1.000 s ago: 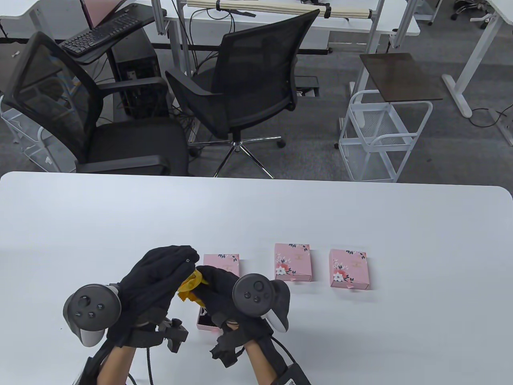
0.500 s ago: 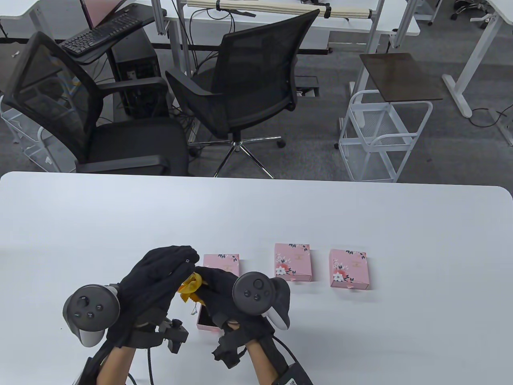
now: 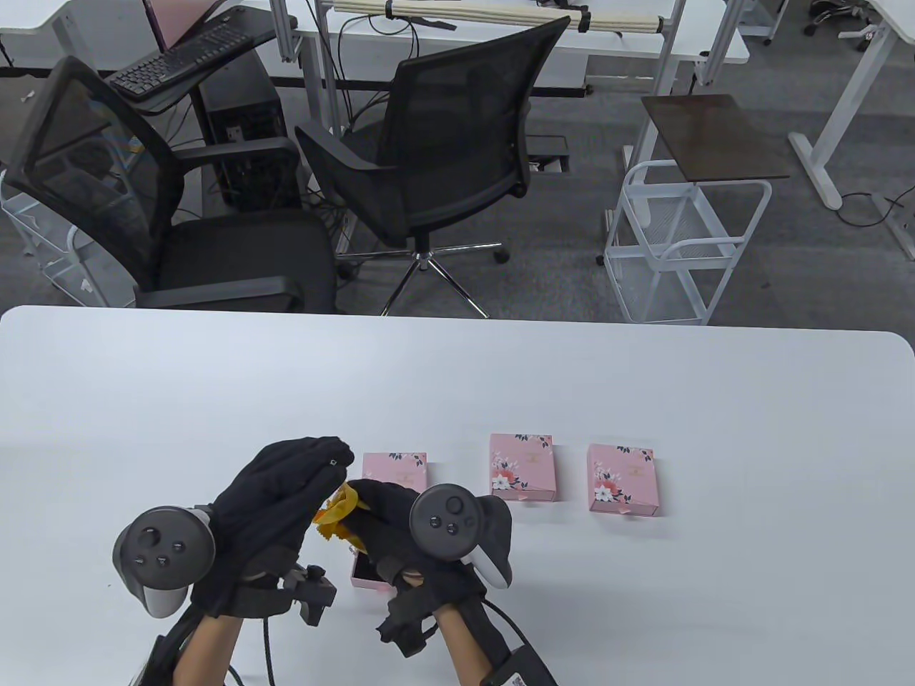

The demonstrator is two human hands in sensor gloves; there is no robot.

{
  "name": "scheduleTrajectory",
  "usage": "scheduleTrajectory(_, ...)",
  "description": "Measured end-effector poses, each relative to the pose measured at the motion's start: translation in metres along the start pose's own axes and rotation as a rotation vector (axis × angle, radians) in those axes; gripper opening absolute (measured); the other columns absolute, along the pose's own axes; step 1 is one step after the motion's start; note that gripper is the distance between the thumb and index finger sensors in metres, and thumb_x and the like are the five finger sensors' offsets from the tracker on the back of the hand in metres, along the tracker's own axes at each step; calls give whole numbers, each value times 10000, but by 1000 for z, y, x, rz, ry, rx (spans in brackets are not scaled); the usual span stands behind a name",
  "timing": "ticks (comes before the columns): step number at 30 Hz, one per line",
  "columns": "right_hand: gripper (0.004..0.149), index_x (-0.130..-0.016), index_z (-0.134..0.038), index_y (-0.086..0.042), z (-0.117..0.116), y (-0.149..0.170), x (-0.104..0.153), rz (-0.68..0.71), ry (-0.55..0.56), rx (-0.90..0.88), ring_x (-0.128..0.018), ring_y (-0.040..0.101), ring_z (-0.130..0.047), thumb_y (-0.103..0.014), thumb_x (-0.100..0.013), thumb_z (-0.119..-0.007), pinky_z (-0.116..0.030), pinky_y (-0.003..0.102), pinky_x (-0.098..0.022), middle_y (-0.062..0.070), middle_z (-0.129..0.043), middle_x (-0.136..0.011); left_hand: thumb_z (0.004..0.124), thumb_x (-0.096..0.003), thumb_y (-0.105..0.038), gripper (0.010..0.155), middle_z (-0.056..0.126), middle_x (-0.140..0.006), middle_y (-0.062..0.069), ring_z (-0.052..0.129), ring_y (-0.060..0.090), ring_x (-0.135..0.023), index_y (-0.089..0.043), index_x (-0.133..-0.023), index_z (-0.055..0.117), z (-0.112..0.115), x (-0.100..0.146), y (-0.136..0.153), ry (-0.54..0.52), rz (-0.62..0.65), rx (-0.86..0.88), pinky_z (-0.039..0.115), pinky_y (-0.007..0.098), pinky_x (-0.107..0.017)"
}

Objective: Dust necklace

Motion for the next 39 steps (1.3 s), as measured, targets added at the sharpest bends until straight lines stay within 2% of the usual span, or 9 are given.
scheduleTrajectory(5,392,-1008,-745,-157,-2,-1,-1,5,-36,11,-737,436,-865,-263,-632,-775,-721,565,-593,185,-837,-943,885,-541,-460,364,1015,-875,13,911,274,-840,-290,-855,956,-1,0,0,-1,-2,-2,802,470,-598)
scheduleTrajectory(9,388,-962,-781,-145,-4,3,-1,-17,-18,44,-686,412,-886,-358,-637,-776,-732,557,-580,168,-882,-865,884,-540,-462,364,1016,-873,11,913,272,-836,-292,-853,957,-3,0,0,-17,-2,13,804,467,-595)
scheduleTrajectory(12,388,-1009,-744,-147,-12,7,-4,-27,-117,37,-743,445,-856,-306,-655,-749,-710,575,-602,186,-837,-940,883,-540,-463,363,1020,-865,8,920,262,-826,-294,-852,957,-8,1,-1,-44,3,15,808,460,-591)
scheduleTrajectory(18,390,-981,-767,-125,-25,17,-6,-85,-174,37,-706,435,-870,-342,-656,-756,-715,573,-591,187,-865,-888,882,-537,-465,359,1032,-846,2,934,250,-806,-301,-847,959,-13,2,-2,-89,12,31,818,449,-579)
scheduleTrajectory(22,393,-1017,-738,-134,-38,25,-8,-116,-243,78,-751,456,-849,-286,-655,-759,-703,581,-603,202,-824,-957,880,-538,-464,357,1032,-843,-2,938,242,-799,-302,-847,958,-21,3,-3,-126,18,61,821,444,-575)
scheduleTrajectory(27,401,-978,-766,-105,-45,33,-9,-156,-253,62,-624,401,-903,-354,-665,-732,-749,542,-547,183,-901,-815,880,-538,-464,357,1030,-845,2,937,241,-800,-304,-847,957,-28,3,-1,-145,10,72,820,443,-576)
scheduleTrajectory(33,425,-1032,-708,-109,-49,34,-10,-168,-313,138,-697,428,-873,-282,-651,-778,-735,546,-568,208,-839,-916,878,-539,-464,356,1029,-846,-7,937,239,-799,-307,-849,955,-33,2,3,-171,0,86,822,440,-576)
scheduleTrajectory(36,438,-996,-744,-96,-49,36,-10,-175,-306,208,-622,382,-908,-343,-638,-795,-762,521,-538,182,-891,-829,878,-539,-464,356,1027,-848,0,935,240,-801,-308,-850,953,-35,3,4,-178,-3,93,821,441,-576)
scheduleTrajectory(39,435,-994,-746,-99,-52,35,-10,-173,-337,237,-627,386,-905,-320,-627,-821,-761,523,-538,181,-890,-833,876,-541,-465,356,1025,-850,-4,934,238,-802,-308,-851,952,-37,3,4,-187,-5,98,821,439,-577)
Point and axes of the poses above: the tracker on the back of each hand, its own y axis roughly to the little-finger side, its own x axis roughly from the fingertips to the wrist, z = x × y, the point moved 3 cm from there along -x, roughly from the wrist to the fingertips
